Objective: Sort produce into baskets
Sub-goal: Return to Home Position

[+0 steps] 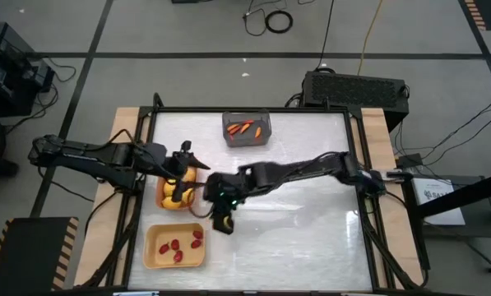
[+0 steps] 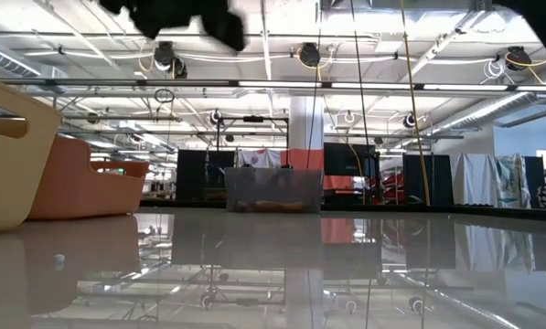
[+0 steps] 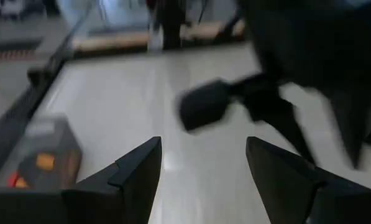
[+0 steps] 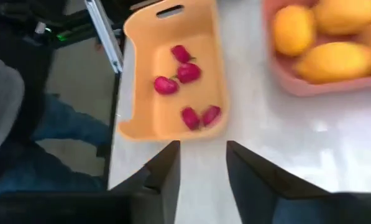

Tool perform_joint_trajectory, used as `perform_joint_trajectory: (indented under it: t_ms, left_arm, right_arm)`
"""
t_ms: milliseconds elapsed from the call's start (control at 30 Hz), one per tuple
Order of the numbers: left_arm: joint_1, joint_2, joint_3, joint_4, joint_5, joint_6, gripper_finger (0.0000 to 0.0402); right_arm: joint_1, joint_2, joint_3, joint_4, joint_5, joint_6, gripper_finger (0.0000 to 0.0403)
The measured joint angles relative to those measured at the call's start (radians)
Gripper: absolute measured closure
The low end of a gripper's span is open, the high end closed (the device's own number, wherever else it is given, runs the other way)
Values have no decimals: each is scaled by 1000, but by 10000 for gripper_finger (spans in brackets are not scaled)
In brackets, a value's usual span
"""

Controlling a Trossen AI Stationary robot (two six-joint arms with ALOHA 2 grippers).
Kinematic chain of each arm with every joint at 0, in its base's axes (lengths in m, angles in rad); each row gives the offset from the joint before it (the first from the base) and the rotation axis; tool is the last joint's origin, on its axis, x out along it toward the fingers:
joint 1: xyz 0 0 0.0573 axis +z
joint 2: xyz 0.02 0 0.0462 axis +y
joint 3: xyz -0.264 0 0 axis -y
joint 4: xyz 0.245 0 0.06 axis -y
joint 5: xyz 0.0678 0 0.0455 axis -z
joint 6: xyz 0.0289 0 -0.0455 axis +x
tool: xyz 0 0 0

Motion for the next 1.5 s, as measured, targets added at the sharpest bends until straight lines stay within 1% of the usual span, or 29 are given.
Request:
perform_joint_trajectory:
  t_ms: [200,333,400,500,633,700,767,867,967,1067,1200,1267,1400,1500]
  left_arm:
    - [13,0,0,252,15,-1,159]
    - [33,0,1,382,19,-1,159]
    - [44,0,2,427,19,-1,159]
    - [63,0,2,463,18,-4,159]
    - [78,-13,2,462,9,-13,159]
    - [86,-28,2,460,-7,-31,159]
    - [99,-52,2,451,-11,-38,159]
    - [121,-105,2,414,-12,-39,159]
    - [137,-170,2,349,-12,-51,159]
    - [148,-238,2,270,-12,-67,159]
    - [155,-311,2,164,-12,-93,159]
    - [154,-342,-6,138,-13,-110,159]
    - [154,-411,-84,158,-21,-150,159]
    - [154,-469,-180,172,-77,-209,159]
  right_arm:
    - [-16,-167,1,-174,168,-129,349]
    - [-51,-279,1,-255,187,-183,392]
    - [-69,-334,1,-296,190,-219,399]
    - [-97,-412,1,-352,192,-271,396]
    - [-130,-505,0,-403,191,-332,401]
    - [-144,-551,-21,-413,191,-358,401]
    - [-153,-607,-75,-411,192,-378,402]
    - [-171,-703,-209,-369,189,-382,402]
    - [-187,-824,-409,-258,189,-373,402]
    - [-203,-961,-641,-87,188,-342,402]
    - [-222,-1133,-954,190,187,-284,402]
    - [-230,-1210,-1101,325,185,-247,402]
    - [-242,-1339,-1356,508,184,-157,402]
    - [-248,-1423,-1512,591,184,-82,402]
